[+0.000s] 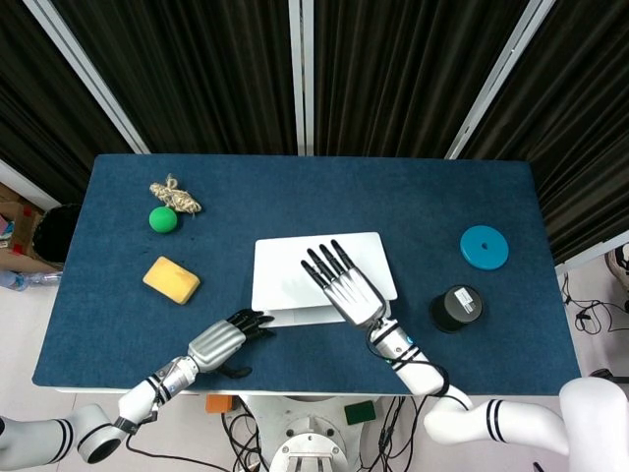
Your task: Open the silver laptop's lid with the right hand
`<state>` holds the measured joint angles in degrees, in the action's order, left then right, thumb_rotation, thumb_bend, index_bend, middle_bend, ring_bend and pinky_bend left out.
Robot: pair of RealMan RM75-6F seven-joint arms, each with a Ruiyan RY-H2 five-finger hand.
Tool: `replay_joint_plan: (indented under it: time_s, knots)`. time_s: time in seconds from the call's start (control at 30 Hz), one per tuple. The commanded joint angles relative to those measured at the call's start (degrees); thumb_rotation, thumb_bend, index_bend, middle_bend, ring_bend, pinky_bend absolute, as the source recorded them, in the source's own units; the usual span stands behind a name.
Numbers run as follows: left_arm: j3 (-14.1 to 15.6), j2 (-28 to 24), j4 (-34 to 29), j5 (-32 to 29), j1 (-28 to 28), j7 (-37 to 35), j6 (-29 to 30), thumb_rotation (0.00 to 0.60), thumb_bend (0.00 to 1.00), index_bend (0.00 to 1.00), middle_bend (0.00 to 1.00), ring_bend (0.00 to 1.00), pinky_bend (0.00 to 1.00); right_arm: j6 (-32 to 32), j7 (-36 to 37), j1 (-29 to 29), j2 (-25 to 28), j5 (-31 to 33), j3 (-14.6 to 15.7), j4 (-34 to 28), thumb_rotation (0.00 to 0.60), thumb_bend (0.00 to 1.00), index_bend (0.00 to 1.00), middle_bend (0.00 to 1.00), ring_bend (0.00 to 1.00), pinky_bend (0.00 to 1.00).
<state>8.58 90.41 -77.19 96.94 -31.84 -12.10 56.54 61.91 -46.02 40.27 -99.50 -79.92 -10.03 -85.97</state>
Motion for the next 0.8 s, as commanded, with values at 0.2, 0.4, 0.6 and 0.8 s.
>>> replay_joint_plan:
  time_s: [0.2, 0.4, 0.6, 0.8]
  knots:
    - [0.20, -0.50, -0.90, -0.47, -0.26, 0.81, -0.01, 0.600, 0.17, 0.18, 0.08, 0.00, 0.03, -1.04, -0.16, 2.60, 1.16, 4.74, -5.06, 0.20, 0.600, 0.22, 0.00, 0.00, 0.00, 0.00]
    - [0.33, -1.02, -1.83, -0.80, -0.37, 1.89, 0.06, 0.600, 0.17, 0.18, 0.08, 0.00, 0.03, -3.59, 0.35, 6.40, 1.89, 10.92, -10.82, 2.63, 0.600, 0.22, 0.00, 0.00, 0.00, 0.00]
    - [0.37, -1.37, -2.84, -1.14, -0.43, 3.07, 0.09, 0.600, 0.17, 0.18, 0.08, 0.00, 0.03, -6.76, 1.38, 11.05, 2.06, 17.44, -15.44, 7.52, 0.600, 0.22, 0.00, 0.00, 0.00, 0.00]
    - [0.31, -1.57, -3.74, -1.55, -0.54, 4.37, -0.09, 0.600, 0.17, 0.18, 0.08, 0.00, 0.03, -10.45, 3.13, 16.47, 1.10, 23.29, -18.58, 15.99, 0.600, 0.23, 0.00, 0.00, 0.00, 0.00]
